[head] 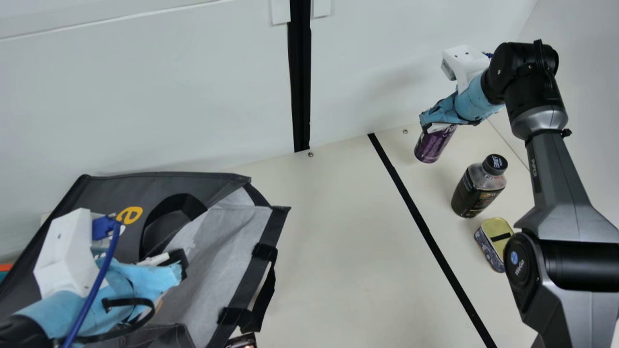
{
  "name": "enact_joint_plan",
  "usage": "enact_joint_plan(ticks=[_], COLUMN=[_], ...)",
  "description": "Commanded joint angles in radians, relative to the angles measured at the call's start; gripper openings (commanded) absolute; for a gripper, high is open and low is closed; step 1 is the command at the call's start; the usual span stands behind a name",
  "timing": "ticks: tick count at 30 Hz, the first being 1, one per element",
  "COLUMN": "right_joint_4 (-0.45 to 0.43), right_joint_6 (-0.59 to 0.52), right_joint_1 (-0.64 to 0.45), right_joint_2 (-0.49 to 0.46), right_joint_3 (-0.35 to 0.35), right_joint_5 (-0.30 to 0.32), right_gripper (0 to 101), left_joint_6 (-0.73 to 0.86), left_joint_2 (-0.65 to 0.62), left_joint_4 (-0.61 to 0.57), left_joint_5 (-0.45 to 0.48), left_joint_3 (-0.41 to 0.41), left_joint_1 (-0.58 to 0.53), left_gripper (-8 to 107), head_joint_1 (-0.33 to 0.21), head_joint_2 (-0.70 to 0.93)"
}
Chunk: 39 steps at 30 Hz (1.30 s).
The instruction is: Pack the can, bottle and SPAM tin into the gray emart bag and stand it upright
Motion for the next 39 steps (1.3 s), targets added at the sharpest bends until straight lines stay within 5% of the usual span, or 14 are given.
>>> enact_joint_plan(ticks=[1, 39], right_joint_4=[0.003, 0.129], right_joint_6=[-0.007, -0.311], right_joint_1=[0.009, 0.112], right_joint_2=[-0.026, -0.385], right_joint_3=[0.020, 0.405], right_joint_5=[-0.001, -0.001], right_gripper=[0, 0], left_joint_6=[0.000, 0.000], left_joint_2=[0.000, 0.000], left_joint_4=[0.000, 0.000], left_joint_5=[0.000, 0.000], left_joint_3=[0.000, 0.000], left_joint_1=[0.000, 0.000], left_gripper=[-8, -8], head_joint_1=[-0.023, -0.023], head_joint_2=[-0.001, -0.001])
